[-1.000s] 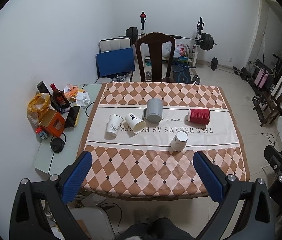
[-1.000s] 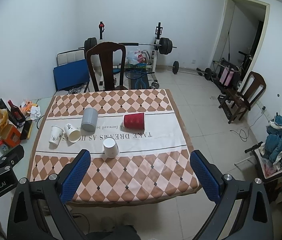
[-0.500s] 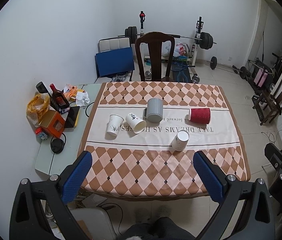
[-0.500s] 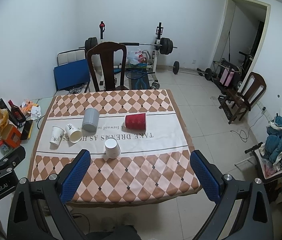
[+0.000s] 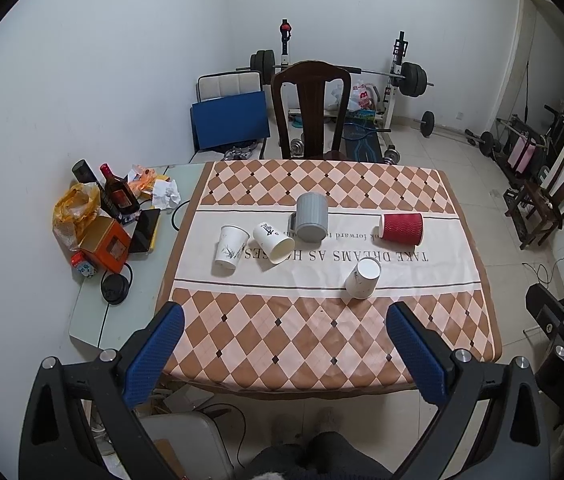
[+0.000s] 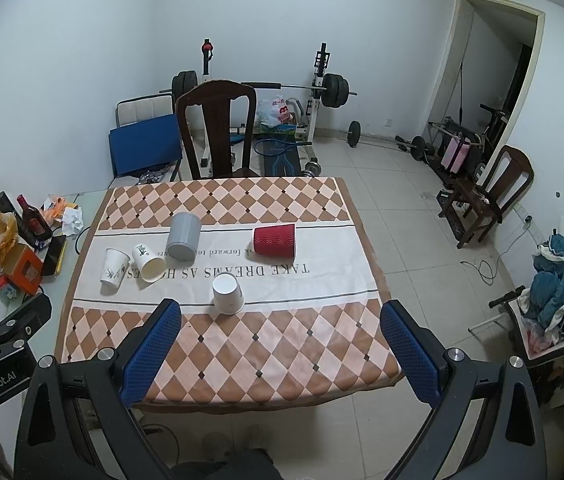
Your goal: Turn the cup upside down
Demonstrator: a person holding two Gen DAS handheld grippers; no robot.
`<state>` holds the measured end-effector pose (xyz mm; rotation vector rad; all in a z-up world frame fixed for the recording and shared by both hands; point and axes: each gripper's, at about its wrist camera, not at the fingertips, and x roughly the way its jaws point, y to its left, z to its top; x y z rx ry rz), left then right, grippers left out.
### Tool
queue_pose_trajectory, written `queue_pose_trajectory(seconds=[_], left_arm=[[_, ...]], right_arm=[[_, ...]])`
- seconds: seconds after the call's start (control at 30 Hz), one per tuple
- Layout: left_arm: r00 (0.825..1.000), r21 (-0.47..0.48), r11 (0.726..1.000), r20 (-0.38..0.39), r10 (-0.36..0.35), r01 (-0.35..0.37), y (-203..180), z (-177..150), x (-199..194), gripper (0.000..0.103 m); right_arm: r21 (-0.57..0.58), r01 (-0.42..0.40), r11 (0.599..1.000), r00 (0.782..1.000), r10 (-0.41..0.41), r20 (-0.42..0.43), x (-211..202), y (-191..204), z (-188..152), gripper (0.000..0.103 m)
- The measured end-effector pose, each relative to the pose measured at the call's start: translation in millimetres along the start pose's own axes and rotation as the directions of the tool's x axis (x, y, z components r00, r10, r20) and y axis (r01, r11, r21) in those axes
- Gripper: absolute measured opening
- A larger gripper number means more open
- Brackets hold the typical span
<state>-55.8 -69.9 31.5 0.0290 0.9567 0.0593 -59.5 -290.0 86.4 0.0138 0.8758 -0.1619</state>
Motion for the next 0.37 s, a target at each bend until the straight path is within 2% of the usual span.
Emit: queue_pose_trajectory(seconds=[0.37], left_arm=[[1.0,0.009,1.0,-0.015,-0.01,0.01,7.2,-5.9,3.9,0.103]], right_arm=[[-0.003,-0.002,1.0,1.0,0.002,-0.008,-0.5,2.5,-0.1,0.101]])
